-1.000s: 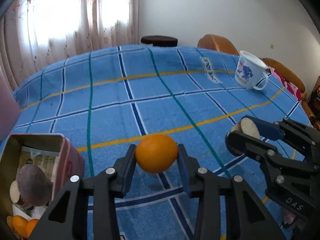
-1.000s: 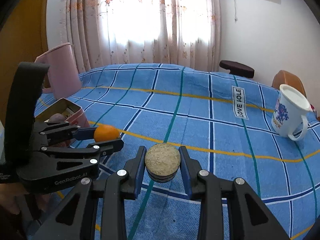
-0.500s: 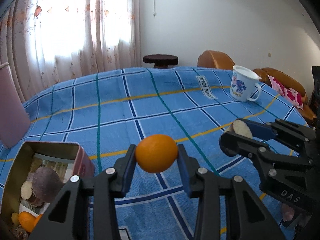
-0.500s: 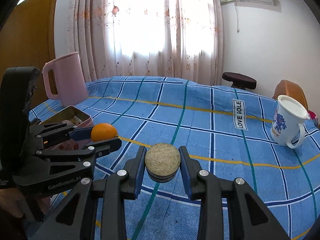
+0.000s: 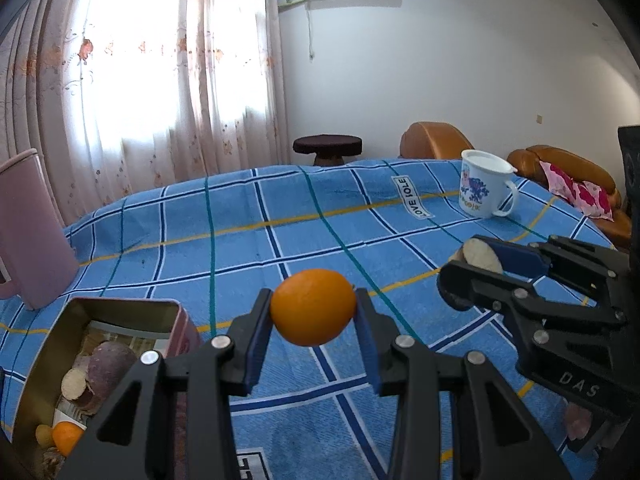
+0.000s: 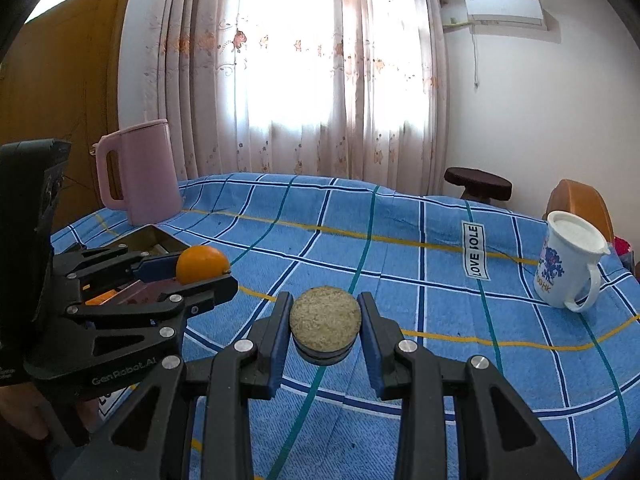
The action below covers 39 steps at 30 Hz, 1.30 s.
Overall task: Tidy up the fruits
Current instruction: 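Carry the orange with the left gripper while the right carries the slice toward the box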
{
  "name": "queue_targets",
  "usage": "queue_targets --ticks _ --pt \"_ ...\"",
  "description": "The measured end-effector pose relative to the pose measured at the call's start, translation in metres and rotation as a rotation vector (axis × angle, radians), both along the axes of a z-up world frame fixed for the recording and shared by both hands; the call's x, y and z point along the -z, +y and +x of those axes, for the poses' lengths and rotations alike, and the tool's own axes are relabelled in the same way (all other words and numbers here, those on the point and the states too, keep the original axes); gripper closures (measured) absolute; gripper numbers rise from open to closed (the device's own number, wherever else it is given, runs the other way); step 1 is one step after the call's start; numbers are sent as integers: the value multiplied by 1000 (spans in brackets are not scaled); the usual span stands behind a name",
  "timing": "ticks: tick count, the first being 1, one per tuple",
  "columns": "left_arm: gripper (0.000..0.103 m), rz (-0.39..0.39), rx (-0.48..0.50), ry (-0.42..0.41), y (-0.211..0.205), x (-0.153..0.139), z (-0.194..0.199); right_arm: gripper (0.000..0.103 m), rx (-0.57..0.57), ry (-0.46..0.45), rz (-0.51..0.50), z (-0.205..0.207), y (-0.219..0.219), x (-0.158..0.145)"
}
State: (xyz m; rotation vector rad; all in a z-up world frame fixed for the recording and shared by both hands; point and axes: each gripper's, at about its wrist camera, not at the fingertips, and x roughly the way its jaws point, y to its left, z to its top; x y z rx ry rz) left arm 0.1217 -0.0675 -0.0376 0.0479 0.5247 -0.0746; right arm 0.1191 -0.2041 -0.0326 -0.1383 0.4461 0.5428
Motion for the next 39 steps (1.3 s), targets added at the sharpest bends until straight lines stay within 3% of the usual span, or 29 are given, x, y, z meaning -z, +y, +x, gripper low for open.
queue_targets --ticks 20,32,39 --pt "61 -15 -25 -112 6 -8 -25 69 -9 -120 26 -28 -4 -7" --pt "61 -42 -18 -113 19 -10 -44 69 -35 -122 1 -44 13 -6" --pt "61 -65 -39 -100 44 -11 -62 69 -113 -95 12 -50 43 -13"
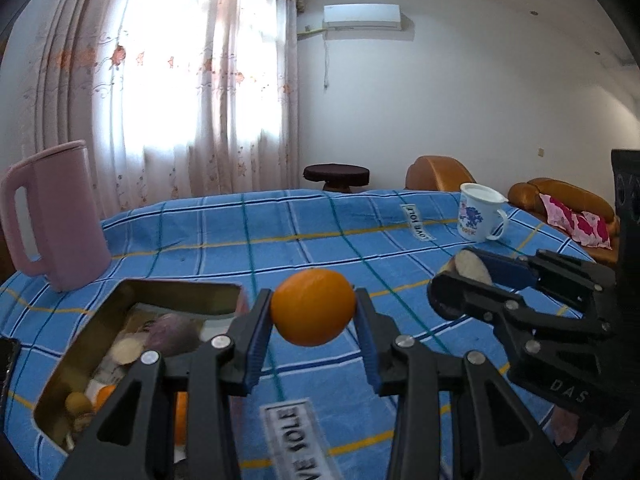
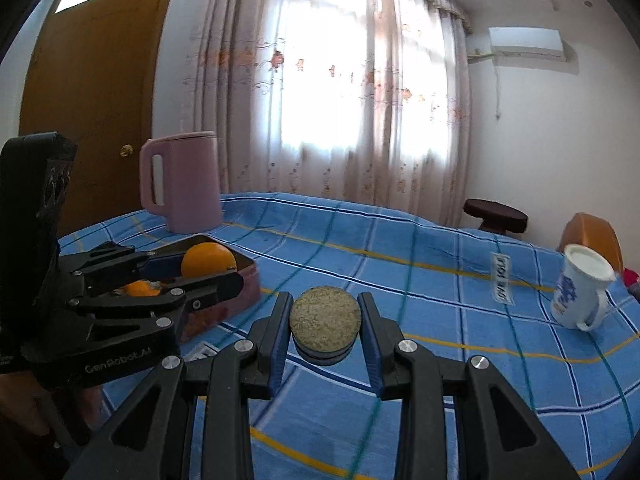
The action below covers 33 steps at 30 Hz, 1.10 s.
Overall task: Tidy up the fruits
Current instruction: 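Carry the orange with the left gripper while the right carries the slice toward the box, then open the left gripper over the box while the right releases the slice inside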
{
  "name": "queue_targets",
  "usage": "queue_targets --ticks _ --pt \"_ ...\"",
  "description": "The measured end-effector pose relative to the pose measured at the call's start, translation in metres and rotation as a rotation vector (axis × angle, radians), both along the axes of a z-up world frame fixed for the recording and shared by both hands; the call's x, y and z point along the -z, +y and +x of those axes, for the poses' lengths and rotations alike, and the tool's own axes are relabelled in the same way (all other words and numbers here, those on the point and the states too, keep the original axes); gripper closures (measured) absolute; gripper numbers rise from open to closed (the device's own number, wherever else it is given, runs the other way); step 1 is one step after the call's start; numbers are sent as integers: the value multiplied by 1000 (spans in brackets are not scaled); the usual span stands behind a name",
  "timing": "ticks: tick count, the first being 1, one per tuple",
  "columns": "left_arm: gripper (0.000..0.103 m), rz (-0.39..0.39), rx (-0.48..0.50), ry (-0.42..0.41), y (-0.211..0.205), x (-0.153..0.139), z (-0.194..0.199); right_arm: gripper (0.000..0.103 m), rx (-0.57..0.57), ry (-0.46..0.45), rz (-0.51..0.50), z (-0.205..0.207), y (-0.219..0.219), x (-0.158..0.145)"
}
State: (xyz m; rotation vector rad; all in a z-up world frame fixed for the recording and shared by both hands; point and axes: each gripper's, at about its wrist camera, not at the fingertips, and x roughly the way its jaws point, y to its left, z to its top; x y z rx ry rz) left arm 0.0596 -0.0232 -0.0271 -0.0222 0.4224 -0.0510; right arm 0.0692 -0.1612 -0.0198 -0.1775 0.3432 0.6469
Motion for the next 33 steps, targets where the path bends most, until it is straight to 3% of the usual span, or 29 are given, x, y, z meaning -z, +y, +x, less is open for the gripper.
queue_targets --ticks 18,33 --pt "61 -42 -152 15 87 -10 -34 69 -188 -24 -41 -23 92 -17" --pt "61 -81 -234 76 138 3 -40 69 -274 49 -115 -24 148 8"
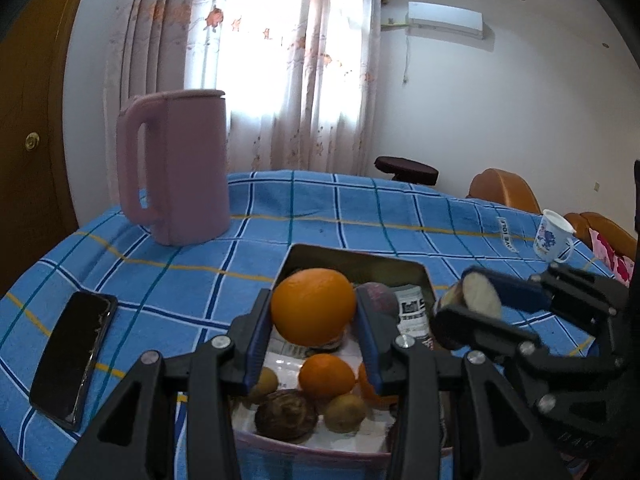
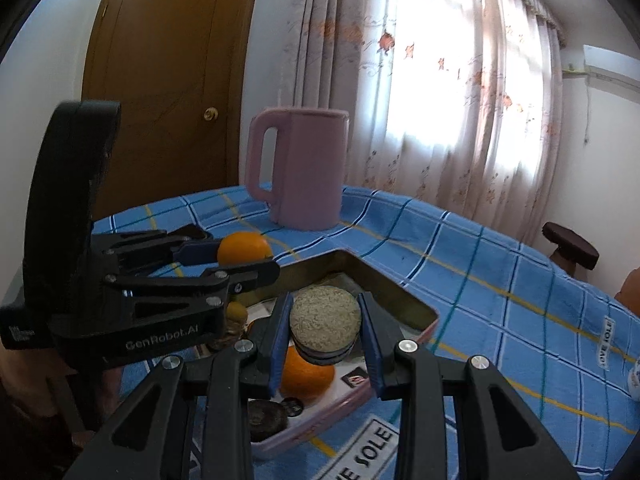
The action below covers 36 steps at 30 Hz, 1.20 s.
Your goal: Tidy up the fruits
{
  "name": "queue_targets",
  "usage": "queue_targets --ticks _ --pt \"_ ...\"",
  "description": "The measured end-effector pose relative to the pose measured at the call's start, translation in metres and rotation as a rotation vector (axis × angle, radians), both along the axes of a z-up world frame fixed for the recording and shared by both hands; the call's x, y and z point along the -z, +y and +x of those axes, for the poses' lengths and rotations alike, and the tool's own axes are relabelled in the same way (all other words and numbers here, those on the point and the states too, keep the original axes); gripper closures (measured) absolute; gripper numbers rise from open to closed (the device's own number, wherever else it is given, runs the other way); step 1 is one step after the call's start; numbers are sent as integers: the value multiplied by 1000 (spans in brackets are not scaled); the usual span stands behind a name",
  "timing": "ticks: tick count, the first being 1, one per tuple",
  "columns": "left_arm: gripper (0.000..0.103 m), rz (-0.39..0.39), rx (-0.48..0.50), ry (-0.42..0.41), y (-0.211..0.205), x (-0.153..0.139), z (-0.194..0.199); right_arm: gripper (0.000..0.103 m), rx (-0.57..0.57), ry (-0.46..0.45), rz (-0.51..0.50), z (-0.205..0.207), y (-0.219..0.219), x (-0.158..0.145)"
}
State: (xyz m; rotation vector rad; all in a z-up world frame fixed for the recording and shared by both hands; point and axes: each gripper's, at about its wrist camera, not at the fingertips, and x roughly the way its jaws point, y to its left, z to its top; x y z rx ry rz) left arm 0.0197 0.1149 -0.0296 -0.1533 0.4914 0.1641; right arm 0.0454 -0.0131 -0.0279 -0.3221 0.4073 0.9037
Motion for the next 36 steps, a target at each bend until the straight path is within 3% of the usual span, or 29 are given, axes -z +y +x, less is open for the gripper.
queue_targets --ticks 14,15,16,18,33,36 --pt "61 -31 -1 59 12 16 1 68 -46 46 -92 1 32 27" --pt "59 -30 -5 55 12 16 0 65 -48 41 -93 0 33 27" --pt "52 -27 -10 49 11 14 -1 55 -52 38 -94 -2 33 27" --pt "41 -22 -18 36 12 11 -4 46 -54 26 -93 -5 33 25" --pt "10 12 -53 -54 7 -13 -31 44 80 -3 -38 -11 -15 0" --pt "10 18 -43 -78 1 -20 -37 41 112 -2 -13 -13 -28 -6"
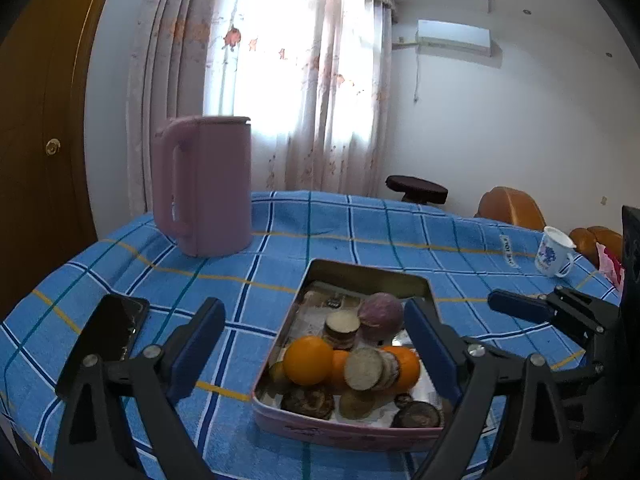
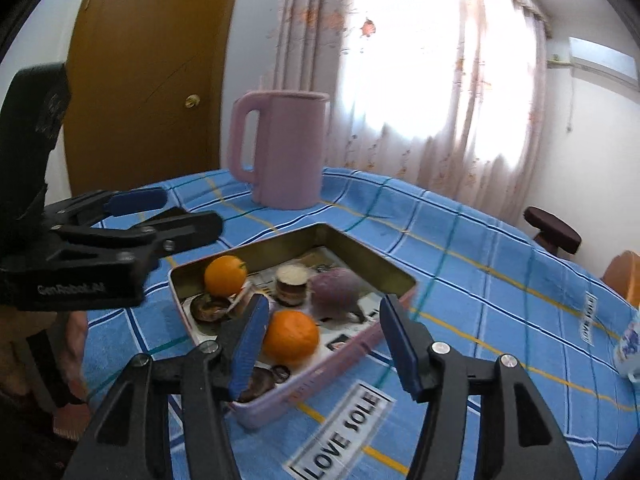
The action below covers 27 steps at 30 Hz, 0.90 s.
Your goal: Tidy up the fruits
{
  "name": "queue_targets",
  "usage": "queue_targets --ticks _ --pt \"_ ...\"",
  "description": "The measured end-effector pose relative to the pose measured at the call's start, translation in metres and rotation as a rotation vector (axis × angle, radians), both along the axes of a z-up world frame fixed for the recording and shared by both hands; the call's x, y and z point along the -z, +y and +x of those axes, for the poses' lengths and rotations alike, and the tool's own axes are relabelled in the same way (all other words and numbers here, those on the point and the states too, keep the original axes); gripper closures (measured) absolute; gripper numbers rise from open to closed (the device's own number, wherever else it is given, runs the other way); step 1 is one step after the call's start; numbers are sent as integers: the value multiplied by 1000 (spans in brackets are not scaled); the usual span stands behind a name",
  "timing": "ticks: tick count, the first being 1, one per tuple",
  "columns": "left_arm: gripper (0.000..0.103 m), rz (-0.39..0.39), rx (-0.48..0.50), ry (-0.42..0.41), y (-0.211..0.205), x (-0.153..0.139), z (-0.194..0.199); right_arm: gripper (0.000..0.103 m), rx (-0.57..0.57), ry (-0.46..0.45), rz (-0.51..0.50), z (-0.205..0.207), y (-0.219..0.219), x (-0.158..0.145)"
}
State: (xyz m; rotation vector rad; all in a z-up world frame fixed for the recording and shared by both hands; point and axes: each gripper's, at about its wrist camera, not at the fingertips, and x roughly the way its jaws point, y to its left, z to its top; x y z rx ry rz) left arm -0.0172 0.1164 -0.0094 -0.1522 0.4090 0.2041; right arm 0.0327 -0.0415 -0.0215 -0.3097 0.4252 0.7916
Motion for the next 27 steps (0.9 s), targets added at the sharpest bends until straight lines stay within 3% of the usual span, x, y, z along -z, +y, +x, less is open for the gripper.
queue_targets --ticks 9,27 --pt "4 28 18 -23 -17 -10 -6 37 73 -4 49 -5 -30 -14" --pt "2 53 28 -30 -30 -19 -10 36 89 -15 93 -15 -49 -27"
